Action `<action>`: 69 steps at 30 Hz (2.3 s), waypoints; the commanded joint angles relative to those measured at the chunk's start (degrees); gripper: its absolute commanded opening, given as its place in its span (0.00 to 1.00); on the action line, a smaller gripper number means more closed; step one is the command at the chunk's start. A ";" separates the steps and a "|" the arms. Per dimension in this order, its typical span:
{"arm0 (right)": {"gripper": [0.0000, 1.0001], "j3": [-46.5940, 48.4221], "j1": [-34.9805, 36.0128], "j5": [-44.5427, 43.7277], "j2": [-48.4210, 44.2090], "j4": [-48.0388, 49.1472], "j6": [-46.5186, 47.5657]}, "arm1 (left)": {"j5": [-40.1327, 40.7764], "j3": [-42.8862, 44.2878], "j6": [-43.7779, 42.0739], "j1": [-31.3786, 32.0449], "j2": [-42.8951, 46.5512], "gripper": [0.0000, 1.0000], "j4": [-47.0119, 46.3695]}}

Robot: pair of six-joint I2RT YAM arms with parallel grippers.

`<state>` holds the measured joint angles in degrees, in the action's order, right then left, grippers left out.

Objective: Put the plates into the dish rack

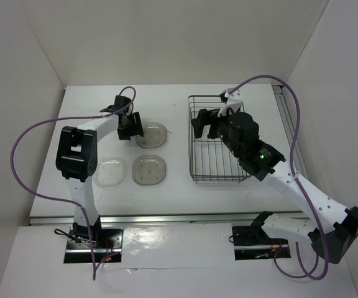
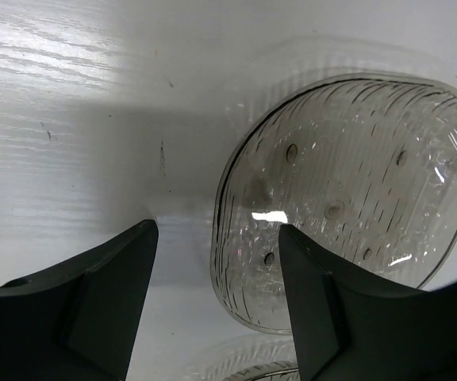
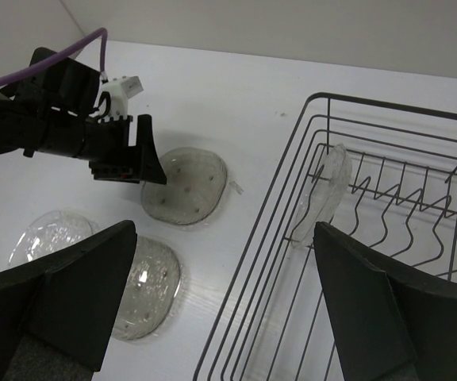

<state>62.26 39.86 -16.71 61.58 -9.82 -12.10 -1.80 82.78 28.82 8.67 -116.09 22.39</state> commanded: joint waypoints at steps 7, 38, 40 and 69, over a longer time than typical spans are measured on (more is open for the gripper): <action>0.99 -0.03 -0.39 -1.39 -3.48 2.18 -0.55 | 2.42 4.84 0.10 0.03 -3.53 0.59 3.35; 0.99 -1.09 -2.94 8.60 -1.30 6.57 0.41 | 8.31 0.90 -0.17 1.09 13.77 0.00 1.17; 0.99 -2.14 -3.73 12.82 0.29 9.29 1.02 | 8.31 -0.16 -0.86 1.09 17.98 0.00 0.55; 0.83 -2.40 -10.76 32.52 21.12 27.83 -2.76 | -8.83 -11.15 -2.89 9.70 38.39 0.00 -14.83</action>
<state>58.17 29.67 12.10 82.00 12.32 -13.72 -6.61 71.72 25.69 18.41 -80.79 13.96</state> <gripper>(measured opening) 0.833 0.166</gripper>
